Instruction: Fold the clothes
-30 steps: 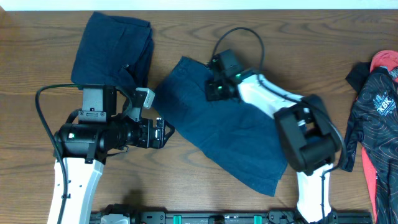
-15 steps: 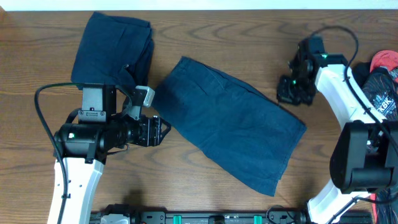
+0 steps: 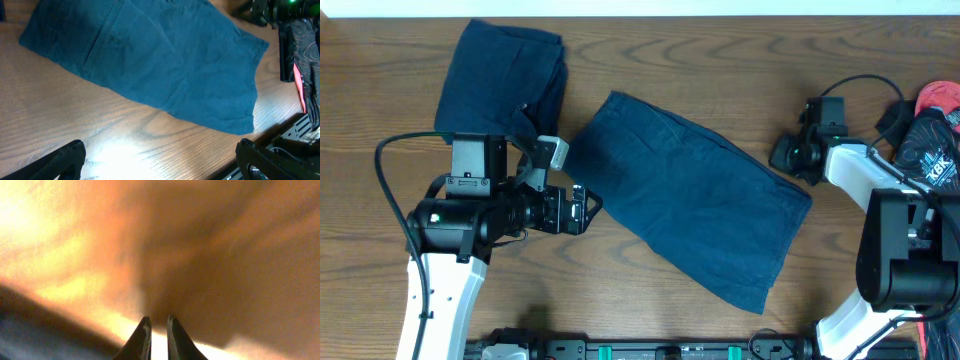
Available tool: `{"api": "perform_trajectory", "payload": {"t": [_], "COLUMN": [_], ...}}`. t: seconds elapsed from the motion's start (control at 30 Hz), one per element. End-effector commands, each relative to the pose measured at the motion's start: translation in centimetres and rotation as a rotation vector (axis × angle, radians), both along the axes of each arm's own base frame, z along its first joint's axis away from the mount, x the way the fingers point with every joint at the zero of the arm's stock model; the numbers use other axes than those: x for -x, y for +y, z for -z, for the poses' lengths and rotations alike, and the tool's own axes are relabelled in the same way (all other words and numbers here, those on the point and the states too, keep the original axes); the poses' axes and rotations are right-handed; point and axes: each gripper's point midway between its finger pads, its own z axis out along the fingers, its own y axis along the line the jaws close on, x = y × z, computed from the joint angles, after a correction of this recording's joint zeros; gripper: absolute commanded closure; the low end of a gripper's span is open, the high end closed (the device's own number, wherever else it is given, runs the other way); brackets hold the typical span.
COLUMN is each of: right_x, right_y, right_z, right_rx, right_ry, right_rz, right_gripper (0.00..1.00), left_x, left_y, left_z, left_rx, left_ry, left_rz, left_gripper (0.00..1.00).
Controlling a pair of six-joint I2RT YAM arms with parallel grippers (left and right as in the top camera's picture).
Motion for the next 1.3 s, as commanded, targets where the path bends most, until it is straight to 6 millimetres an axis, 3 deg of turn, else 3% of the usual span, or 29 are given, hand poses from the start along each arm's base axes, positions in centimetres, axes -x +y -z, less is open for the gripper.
{"api": "perform_trajectory", "payload": {"t": [0.0, 0.1, 0.2, 0.3, 0.4, 0.53, 0.63, 0.77, 0.83, 0.87, 0.97, 1.0, 1.13, 1.27], "right_x": [-1.0, -2.6, -3.2, -1.5, 1.6, 6.0, 8.6, 10.0, 10.6, 10.9, 11.1, 10.5, 5.0, -2.4], "right_y": [-2.4, -1.8, -0.2, -0.1, -0.4, 0.4, -0.2, -0.6, -0.4, -0.2, 0.2, 0.2, -0.5, -0.9], "right_z": [0.8, -0.7, -3.0, -4.9, -5.5, -4.4, -2.0, 1.0, 2.0, 2.4, 2.8, 2.6, 0.4, -5.2], "right_rx": [0.042, 0.002, -0.068, -0.123, -0.143, -0.178, -0.096, -0.016, -0.023, -0.034, -0.060, -0.067, -0.097, -0.152], "right_ry": [-0.041, -0.107, -0.152, -0.098, 0.008, 0.187, 0.285, 0.301, 0.292, 0.296, 0.289, 0.265, 0.072, -0.242], "right_rz": [0.087, 0.015, -0.147, -0.193, -0.216, -0.226, -0.213, -0.181, -0.174, -0.163, -0.146, -0.146, -0.050, -0.079], "right_gripper": [0.89, 0.89, 0.77, 0.70, 0.45, 0.37, 0.32, 0.28, 0.32, 0.40, 0.90, 0.99, 0.99, 0.99], "left_x": [0.0, 0.0, 0.2, 0.4, 0.4, 0.1, -0.1, -0.3, -0.2, -0.2, -0.2, -0.2, -0.3, -0.6], "left_y": [0.0, 0.0, 0.0, 0.0, 0.0, 0.0, 0.0, 0.0, 0.0, 0.0, 0.0, 0.0, 0.0, 0.0], "left_z": [-0.4, -0.4, -0.3, -0.2, -0.2, -0.3, -0.5, -0.5, -0.5, -0.5, -0.5, -0.5, -0.5, -0.7], "left_rx": [-0.002, -0.002, -0.001, -0.002, -0.003, -0.002, -0.001, 0.000, 0.000, 0.000, -0.001, -0.001, 0.000, 0.001], "left_ry": [-0.018, -0.017, -0.003, 0.006, 0.003, -0.009, -0.022, -0.028, -0.025, -0.023, -0.023, -0.023, -0.029, -0.043], "left_rz": [0.006, 0.005, 0.003, 0.002, 0.003, 0.003, 0.003, 0.003, 0.003, 0.003, 0.003, 0.003, 0.003, 0.003], "left_gripper": [0.03, 0.03, 0.03, 0.02, 0.03, 0.02, 0.02, 0.02, 0.02, 0.02, 0.02, 0.02, 0.02, 0.02]}}
